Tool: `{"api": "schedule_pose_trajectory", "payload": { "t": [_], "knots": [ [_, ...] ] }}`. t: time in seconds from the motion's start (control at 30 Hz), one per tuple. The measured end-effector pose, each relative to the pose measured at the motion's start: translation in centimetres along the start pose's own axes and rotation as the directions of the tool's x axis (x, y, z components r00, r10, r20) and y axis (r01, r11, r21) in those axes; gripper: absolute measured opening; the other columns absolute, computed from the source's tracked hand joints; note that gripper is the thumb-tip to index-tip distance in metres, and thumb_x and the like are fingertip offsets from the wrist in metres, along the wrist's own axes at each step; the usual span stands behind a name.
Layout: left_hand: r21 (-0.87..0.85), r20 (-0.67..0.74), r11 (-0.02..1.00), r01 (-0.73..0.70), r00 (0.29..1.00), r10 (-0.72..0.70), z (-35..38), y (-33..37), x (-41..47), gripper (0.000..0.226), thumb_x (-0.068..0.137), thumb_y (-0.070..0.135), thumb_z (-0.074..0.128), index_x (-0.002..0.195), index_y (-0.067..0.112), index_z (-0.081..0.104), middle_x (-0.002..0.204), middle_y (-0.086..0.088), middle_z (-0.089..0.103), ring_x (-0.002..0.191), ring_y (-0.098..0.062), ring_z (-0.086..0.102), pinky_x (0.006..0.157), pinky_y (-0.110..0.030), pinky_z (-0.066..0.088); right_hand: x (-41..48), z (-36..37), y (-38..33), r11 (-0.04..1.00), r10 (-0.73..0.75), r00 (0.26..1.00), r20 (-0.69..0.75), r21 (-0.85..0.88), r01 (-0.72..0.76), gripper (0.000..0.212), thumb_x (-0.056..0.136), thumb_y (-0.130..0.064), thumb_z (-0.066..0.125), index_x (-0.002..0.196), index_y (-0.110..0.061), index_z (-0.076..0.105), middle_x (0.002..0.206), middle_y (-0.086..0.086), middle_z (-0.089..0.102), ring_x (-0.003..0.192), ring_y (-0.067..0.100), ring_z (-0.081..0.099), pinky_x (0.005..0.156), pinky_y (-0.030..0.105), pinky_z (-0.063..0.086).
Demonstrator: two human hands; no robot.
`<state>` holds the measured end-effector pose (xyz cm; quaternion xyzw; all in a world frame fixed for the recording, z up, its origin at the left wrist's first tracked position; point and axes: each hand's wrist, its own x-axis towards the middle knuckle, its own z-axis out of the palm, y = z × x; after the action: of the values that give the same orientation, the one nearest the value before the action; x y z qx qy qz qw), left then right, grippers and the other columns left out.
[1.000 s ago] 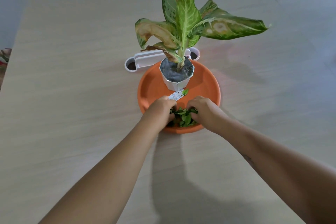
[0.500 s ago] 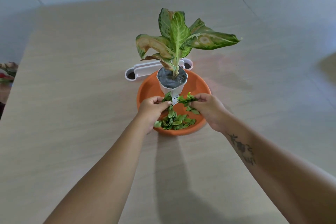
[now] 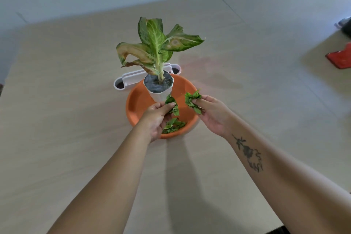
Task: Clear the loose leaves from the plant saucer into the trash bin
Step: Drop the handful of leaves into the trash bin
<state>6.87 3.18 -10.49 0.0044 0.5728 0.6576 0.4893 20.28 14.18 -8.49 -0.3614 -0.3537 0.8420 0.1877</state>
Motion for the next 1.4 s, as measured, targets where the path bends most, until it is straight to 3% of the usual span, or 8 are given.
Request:
{"api": "schedule_pose_trajectory", "payload": {
  "t": [0.33,0.63,0.83,1.0,1.1,1.23,1.4],
  "knots": [
    [0.04,0.17,0.999,0.027,0.985,-0.033,11.0,-6.1,-4.2,0.012,0.089,-0.001,0.061,0.08,0.008,0.063,0.065,0.0,0.068,0.057,-0.005,0.064,0.059,-0.013,0.054,-7.7,-11.2,-3.1,0.986,-0.082,0.995,-0.054,0.141,0.089,0.011,0.09,0.003,0.056,0.098,-0.001,0.063,0.101,0.012,0.07,0.092,0.018,0.068,0.079,0.022,0.057],
    [0.107,0.269,0.987,0.122,0.952,-0.147,23.5,-16.6,-9.8,0.007,0.087,-0.001,0.063,0.085,0.005,0.065,0.065,0.001,0.07,0.059,-0.007,0.066,0.063,-0.016,0.057,-18.9,-25.8,-5.2,0.956,-0.141,0.969,-0.201,0.229,0.186,0.01,0.089,0.007,0.055,0.09,0.001,0.063,0.086,0.012,0.073,0.08,0.017,0.072,0.073,0.022,0.058],
    [0.158,0.325,0.973,0.167,0.922,-0.211,30.6,-24.2,-13.4,0.007,0.087,-0.002,0.062,0.087,0.005,0.064,0.066,0.0,0.071,0.06,-0.007,0.068,0.062,-0.016,0.057,-26.0,-35.5,-5.0,0.936,-0.169,0.935,-0.31,0.247,0.251,0.011,0.088,0.007,0.056,0.088,0.0,0.066,0.084,0.011,0.074,0.085,0.02,0.071,0.08,0.025,0.058],
    [0.239,0.371,0.953,0.188,0.889,-0.268,33.8,-29.7,-15.3,0.009,0.085,-0.002,0.065,0.087,0.007,0.065,0.071,-0.002,0.071,0.064,-0.01,0.068,0.071,-0.02,0.056,-29.6,-41.4,-3.5,0.92,-0.149,0.9,-0.41,0.277,0.278,0.01,0.086,0.004,0.061,0.093,0.0,0.066,0.09,0.011,0.075,0.091,0.021,0.071,0.08,0.024,0.057],
    [0.288,0.39,0.938,0.192,0.871,-0.298,35.2,-32.7,-16.1,0.008,0.084,-0.003,0.065,0.086,0.005,0.065,0.069,-0.001,0.071,0.063,-0.01,0.067,0.066,-0.019,0.056,-31.2,-44.0,-1.8,0.9,-0.099,0.875,-0.474,0.333,0.282,0.008,0.085,0.004,0.062,0.089,-0.001,0.067,0.092,0.012,0.075,0.095,0.021,0.07,0.08,0.023,0.057],
    [0.343,0.398,0.908,0.24,0.839,-0.372,36.6,-35.9,-17.1,0.008,0.086,-0.005,0.062,0.084,0.002,0.063,0.065,-0.002,0.071,0.058,-0.009,0.067,0.058,-0.018,0.056,-32.3,-46.4,0.6,0.874,-0.035,0.837,-0.546,0.389,0.291,0.007,0.085,0.004,0.062,0.088,-0.001,0.065,0.087,0.01,0.075,0.09,0.018,0.07,0.072,0.021,0.057],
    [0.478,0.387,0.852,0.212,0.82,-0.422,36.4,-41.0,-16.4,0.01,0.085,-0.004,0.065,0.08,0.005,0.066,0.068,-0.001,0.071,0.065,-0.011,0.068,0.067,-0.022,0.058,-32.1,-49.6,4.3,0.856,0.035,0.791,-0.61,0.427,0.291,0.008,0.084,0.006,0.062,0.089,0.0,0.063,0.085,0.011,0.074,0.083,0.017,0.071,0.071,0.021,0.058]
  ]
}}
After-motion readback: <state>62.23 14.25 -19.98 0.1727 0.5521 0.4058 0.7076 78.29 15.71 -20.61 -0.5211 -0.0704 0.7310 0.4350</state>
